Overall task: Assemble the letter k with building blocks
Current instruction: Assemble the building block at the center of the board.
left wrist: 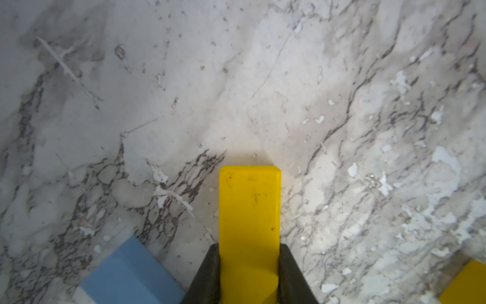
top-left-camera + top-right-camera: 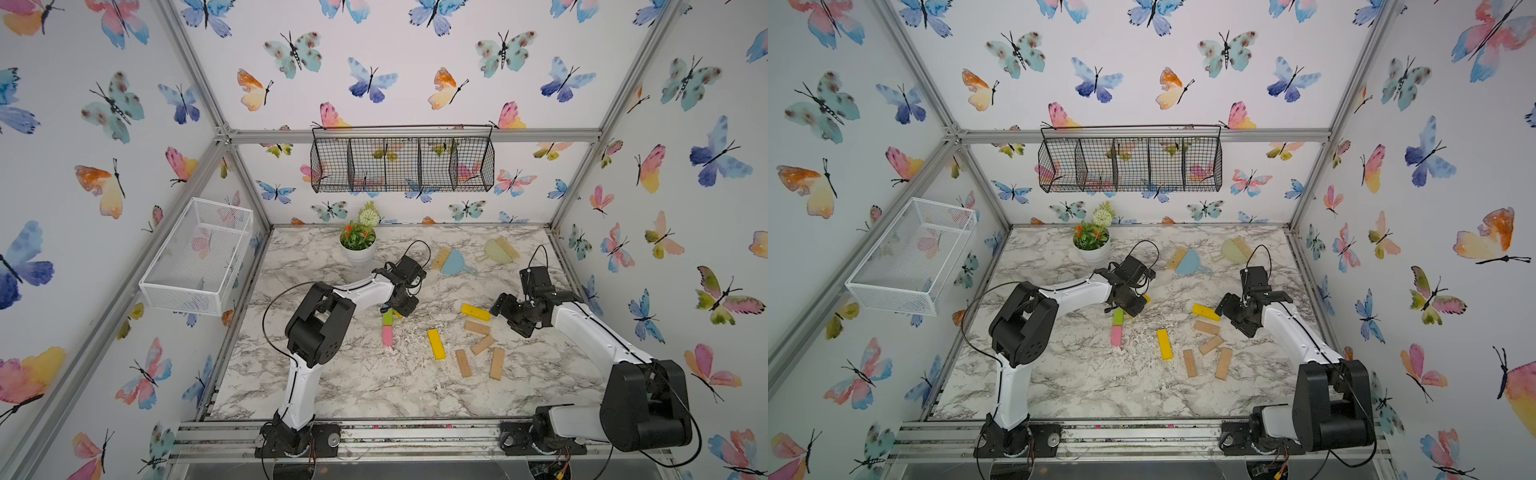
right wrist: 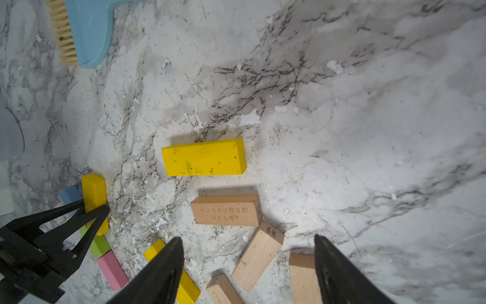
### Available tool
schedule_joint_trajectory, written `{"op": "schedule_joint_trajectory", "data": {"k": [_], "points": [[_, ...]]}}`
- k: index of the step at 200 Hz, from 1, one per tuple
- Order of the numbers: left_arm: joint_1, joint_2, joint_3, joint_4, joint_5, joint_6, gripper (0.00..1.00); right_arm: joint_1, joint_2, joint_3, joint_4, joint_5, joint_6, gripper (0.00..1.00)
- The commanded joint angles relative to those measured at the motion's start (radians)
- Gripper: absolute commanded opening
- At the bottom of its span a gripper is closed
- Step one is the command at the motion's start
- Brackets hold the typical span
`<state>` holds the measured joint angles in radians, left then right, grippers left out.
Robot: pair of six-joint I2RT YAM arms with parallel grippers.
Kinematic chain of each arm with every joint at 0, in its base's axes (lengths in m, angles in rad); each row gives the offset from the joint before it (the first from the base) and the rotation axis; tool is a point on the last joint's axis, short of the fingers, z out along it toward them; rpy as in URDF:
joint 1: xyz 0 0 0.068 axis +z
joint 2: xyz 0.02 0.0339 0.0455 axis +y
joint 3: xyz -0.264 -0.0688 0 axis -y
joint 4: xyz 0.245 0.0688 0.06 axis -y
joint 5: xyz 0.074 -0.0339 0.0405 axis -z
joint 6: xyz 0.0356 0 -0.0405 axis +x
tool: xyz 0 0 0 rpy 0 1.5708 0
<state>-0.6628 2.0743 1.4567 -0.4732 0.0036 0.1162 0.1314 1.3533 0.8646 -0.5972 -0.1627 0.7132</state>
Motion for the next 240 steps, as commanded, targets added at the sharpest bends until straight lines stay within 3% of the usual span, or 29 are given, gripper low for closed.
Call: {"op": "schedule_joint_trajectory", "data": {"k": [1,53,92,107,240], "points": [[0.008,0.029,-0.008,-0.042,-0.024,0.005,0.30,-0.004,0.003,-0.002,-0.009,-0.009,-0.008,0.80],[0.008,0.038,-0.003,-0.053,-0.031,0.006,0.32,-0.004,0.005,-0.006,-0.006,-0.016,-0.014,0.80],[0.008,0.025,0.002,-0.052,-0.036,0.000,0.50,-0.004,0.004,-0.012,-0.004,-0.014,-0.011,0.80],[0.008,0.019,0.002,-0.053,-0.037,-0.003,0.52,-0.004,0.004,-0.012,-0.003,-0.017,-0.011,0.80],[-0.005,-0.122,0.146,-0.042,0.051,-0.045,0.54,-0.003,0.003,-0.043,-0.018,0.020,-0.056,0.78]]}}
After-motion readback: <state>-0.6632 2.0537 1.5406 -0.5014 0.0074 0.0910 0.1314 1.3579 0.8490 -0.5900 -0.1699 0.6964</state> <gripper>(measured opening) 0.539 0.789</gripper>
